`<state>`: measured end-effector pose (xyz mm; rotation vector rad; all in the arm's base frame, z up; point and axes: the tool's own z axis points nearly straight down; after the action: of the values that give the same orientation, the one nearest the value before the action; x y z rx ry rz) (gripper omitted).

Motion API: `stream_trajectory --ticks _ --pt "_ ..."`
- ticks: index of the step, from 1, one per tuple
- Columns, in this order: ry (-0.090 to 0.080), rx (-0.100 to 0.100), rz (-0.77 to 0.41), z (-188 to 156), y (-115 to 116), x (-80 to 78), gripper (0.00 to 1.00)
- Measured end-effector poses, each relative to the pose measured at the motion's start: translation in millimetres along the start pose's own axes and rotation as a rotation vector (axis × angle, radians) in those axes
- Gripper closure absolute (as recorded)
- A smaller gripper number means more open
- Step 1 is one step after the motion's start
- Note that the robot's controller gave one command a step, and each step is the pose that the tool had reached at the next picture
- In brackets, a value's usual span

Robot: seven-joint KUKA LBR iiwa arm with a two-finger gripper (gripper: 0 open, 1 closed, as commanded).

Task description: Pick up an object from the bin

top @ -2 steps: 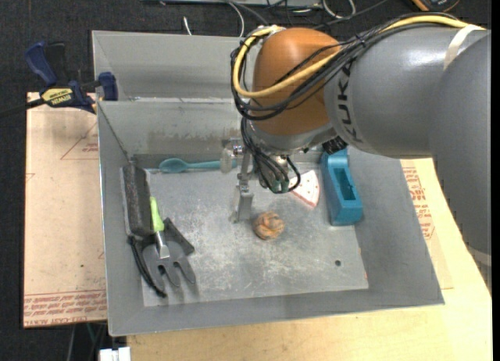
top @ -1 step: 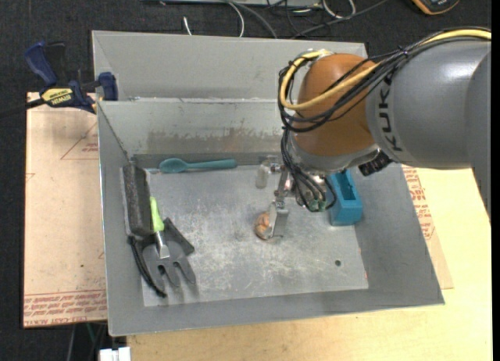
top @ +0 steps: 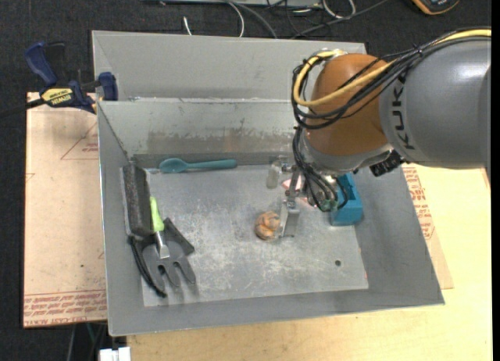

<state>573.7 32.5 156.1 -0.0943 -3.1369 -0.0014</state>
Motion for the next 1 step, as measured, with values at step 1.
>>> stream_trajectory --ticks 1 --pt "-0.002 -0.001 -0.026 -19.7 2.8 3.1 0.00"
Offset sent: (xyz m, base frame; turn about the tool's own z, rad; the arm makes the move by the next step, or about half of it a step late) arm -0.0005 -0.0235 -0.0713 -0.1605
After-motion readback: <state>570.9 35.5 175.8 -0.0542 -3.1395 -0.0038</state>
